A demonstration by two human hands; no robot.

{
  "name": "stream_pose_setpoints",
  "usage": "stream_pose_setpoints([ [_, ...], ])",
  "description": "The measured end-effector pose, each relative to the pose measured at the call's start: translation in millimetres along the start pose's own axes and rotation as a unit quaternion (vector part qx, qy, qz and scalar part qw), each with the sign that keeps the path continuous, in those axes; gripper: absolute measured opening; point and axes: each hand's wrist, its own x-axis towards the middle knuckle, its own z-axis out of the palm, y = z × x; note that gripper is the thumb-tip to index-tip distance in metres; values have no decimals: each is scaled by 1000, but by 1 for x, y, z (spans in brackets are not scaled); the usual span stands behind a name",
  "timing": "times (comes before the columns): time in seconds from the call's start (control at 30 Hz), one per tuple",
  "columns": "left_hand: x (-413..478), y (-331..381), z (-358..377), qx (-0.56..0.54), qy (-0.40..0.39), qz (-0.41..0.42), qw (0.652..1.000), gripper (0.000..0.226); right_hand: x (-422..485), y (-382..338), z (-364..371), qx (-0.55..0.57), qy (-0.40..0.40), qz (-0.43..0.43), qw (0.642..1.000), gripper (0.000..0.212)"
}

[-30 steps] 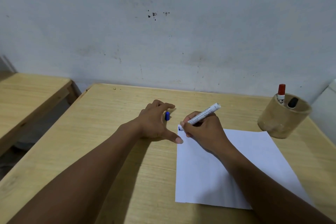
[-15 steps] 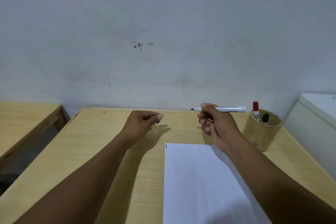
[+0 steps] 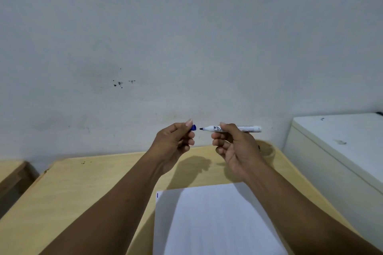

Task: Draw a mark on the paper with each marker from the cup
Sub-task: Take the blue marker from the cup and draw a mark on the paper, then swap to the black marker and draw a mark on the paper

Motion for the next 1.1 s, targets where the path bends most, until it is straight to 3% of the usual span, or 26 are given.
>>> stream_pose_setpoints([
  [0.2,2,-1,25,23,-33,5,999,31,-2,-6,-7,-17,-3,-24,1000,14],
  [0.37,9,1,41,52,-16,30,998,28,-5,-12,-13,-22,-18,-33,999,17],
  [0.5,15,5,53,85,2,59,995,27,-5,-39,-21,-111,-28,-5,993,27],
  [0.6,22,14,63,126,18,99,987,26,2,-65,-43,-162,67,6,984,42],
  [0.73,30,23,75,228,4,145,963,25,9,-85,-87,-205,175,-8,963,32],
  [0.97,41,10,105,425,-33,200,882,28,4,-80,-119,-304,173,-6,937,24],
  [1.1,42,-3,122,501,-107,147,846,40,6,-74,-126,-314,163,-2,935,22],
])
